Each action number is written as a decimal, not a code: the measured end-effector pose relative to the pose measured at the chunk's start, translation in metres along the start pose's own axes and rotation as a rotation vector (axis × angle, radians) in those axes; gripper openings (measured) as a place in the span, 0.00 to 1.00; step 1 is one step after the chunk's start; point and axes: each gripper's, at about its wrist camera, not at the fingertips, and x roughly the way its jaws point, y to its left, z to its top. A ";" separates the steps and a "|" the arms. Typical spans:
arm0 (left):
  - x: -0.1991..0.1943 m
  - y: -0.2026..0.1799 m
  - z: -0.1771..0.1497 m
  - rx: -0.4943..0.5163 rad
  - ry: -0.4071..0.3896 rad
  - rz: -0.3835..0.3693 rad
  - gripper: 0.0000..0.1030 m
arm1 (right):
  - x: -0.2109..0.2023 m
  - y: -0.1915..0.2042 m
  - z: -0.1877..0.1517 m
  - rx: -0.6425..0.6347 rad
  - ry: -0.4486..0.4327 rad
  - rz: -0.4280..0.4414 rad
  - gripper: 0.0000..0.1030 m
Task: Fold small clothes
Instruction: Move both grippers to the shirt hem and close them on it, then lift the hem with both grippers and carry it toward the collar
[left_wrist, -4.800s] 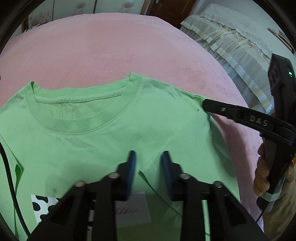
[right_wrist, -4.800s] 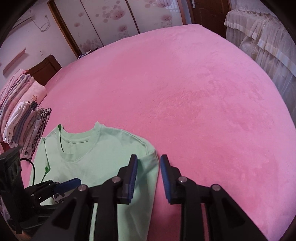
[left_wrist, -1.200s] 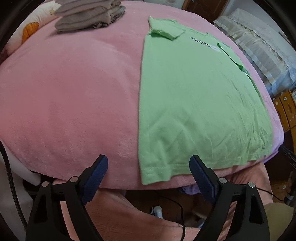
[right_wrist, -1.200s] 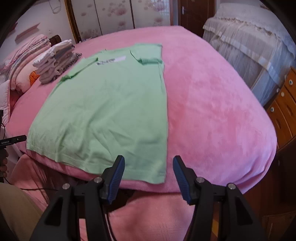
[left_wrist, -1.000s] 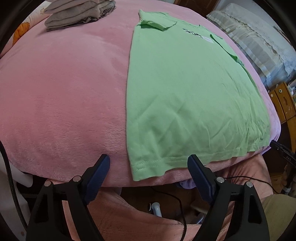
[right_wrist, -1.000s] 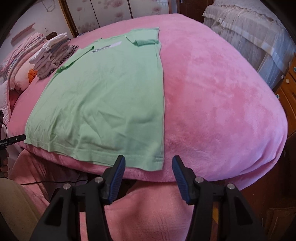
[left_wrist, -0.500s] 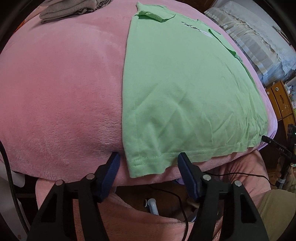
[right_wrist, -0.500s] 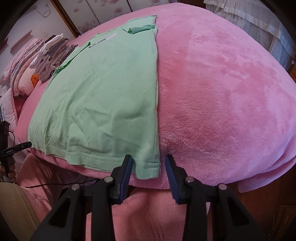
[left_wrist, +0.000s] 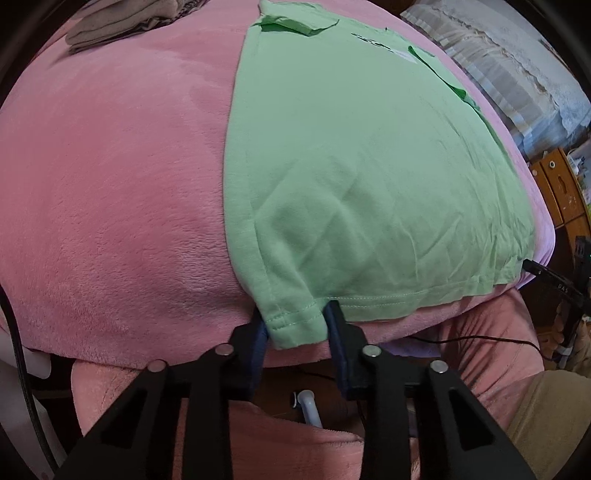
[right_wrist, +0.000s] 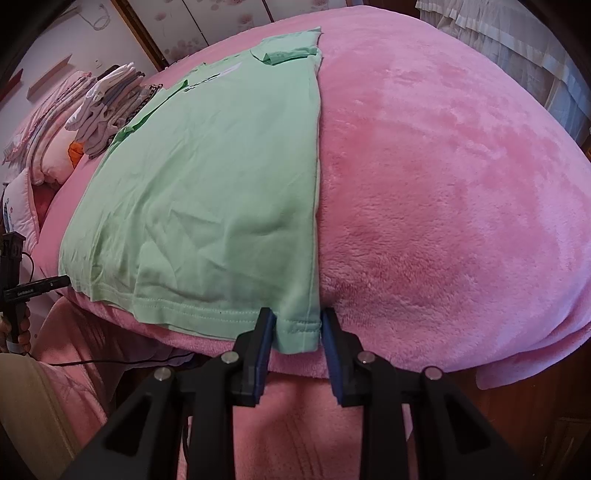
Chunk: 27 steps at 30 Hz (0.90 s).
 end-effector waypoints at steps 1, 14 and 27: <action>-0.001 -0.001 0.000 0.001 0.004 0.008 0.20 | 0.000 0.000 0.000 0.000 0.000 0.000 0.26; -0.002 0.028 -0.007 -0.078 0.058 0.099 0.06 | -0.005 -0.006 -0.004 0.017 -0.015 -0.027 0.04; -0.041 0.008 0.002 0.012 -0.023 -0.009 0.62 | -0.008 0.003 -0.003 -0.022 -0.011 -0.041 0.05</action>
